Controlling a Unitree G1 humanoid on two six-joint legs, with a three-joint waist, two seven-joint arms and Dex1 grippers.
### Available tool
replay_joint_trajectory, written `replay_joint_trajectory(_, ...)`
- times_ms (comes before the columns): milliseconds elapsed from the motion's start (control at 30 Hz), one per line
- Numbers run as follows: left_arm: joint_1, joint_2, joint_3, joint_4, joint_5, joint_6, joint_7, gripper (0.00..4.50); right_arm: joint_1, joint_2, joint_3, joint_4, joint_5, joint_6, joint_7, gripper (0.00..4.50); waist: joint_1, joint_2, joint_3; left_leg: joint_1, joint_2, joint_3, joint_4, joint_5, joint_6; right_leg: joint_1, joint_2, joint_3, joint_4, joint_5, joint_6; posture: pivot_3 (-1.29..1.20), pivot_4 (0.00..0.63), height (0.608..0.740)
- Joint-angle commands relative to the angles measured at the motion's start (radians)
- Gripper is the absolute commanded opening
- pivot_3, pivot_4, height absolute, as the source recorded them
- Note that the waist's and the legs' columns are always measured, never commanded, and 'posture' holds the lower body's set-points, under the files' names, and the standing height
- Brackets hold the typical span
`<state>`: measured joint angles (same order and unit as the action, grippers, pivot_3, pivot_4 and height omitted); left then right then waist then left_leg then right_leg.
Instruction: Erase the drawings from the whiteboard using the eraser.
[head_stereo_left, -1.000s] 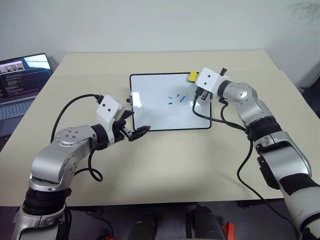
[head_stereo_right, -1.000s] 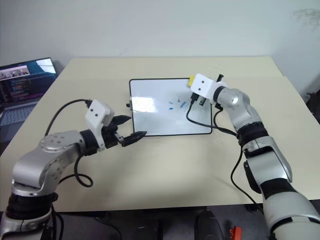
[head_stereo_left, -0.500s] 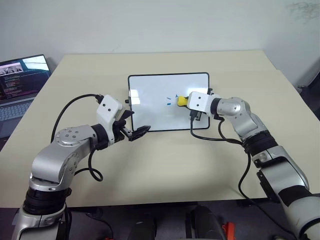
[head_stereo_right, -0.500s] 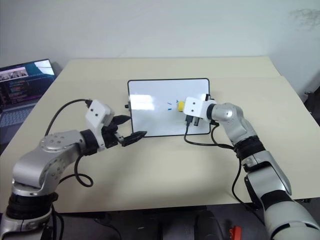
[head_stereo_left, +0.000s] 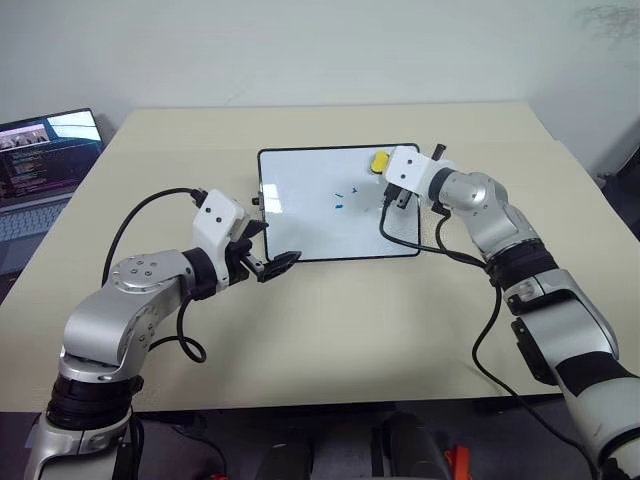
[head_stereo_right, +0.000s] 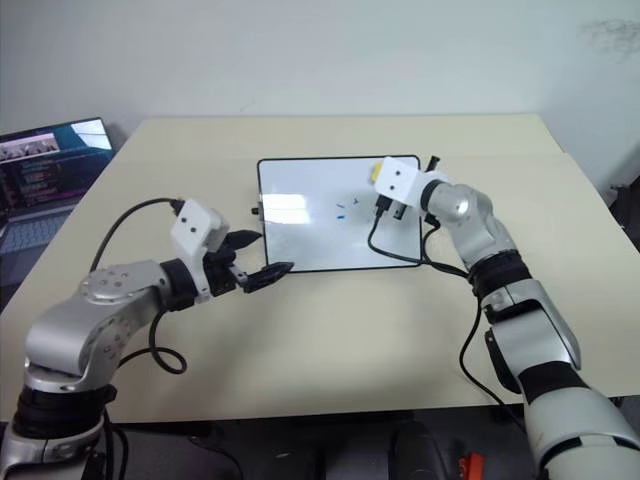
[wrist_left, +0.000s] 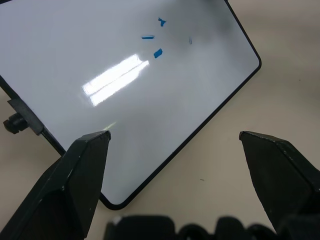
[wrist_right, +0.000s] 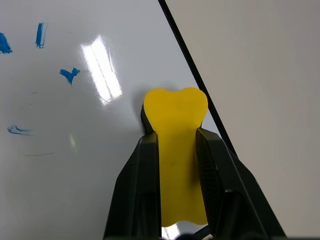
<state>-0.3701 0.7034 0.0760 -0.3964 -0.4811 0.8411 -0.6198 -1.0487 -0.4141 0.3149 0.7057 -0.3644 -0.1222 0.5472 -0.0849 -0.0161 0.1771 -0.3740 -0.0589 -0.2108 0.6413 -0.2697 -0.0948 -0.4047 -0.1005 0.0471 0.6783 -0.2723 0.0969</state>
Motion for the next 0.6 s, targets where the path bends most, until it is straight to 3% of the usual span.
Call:
replay_joint_trajectory(33, -0.015, 0.005, 0.016, -0.024, 0.004, -0.018, 0.004, 4.5, 0.078, -0.001, 0.038, -0.084, 0.01, 0.014, 0.104, 0.67, -0.001, 0.0, 0.0, 0.0, 0.0, 0.0, 0.0, 0.0, -0.001, 0.0, 0.0, 0.0, 0.0, 0.0, 0.0, 0.0, 0.15, 0.74)
replay_joint_trajectory(233, -0.013, 0.009, 0.019, -0.023, 0.005, -0.017, 0.002, 4.5, 0.201, -0.018, 0.075, -0.252, 0.008, 0.057, 0.234, 0.67, -0.001, 0.0, 0.0, 0.001, 0.0, 0.0, 0.0, 0.0, 0.0, 0.0, 0.0, 0.0, 0.0, 0.0, 0.0, 0.0, 0.15, 0.74)
replay_joint_trajectory(467, -0.018, 0.009, 0.017, -0.018, 0.005, -0.02, -0.001, 4.5, 0.18, -0.014, 0.029, -0.253, 0.021, 0.096, 0.194, 0.67, 0.003, 0.0, 0.0, 0.001, 0.0, 0.0, 0.001, 0.0, 0.0, 0.001, 0.0, 0.0, 0.001, 0.0, 0.0, 0.0, 0.15, 0.74)
replay_joint_trajectory(600, -0.019, 0.013, 0.022, -0.022, 0.004, -0.017, 0.0, 4.5, 0.186, -0.065, -0.023, -0.355, 0.101, 0.147, 0.285, 0.67, 0.005, 0.0, 0.001, 0.001, 0.0, 0.0, 0.001, 0.0, 0.0, 0.001, 0.0, 0.0, 0.001, 0.0, 0.0, 0.0, 0.15, 0.74)
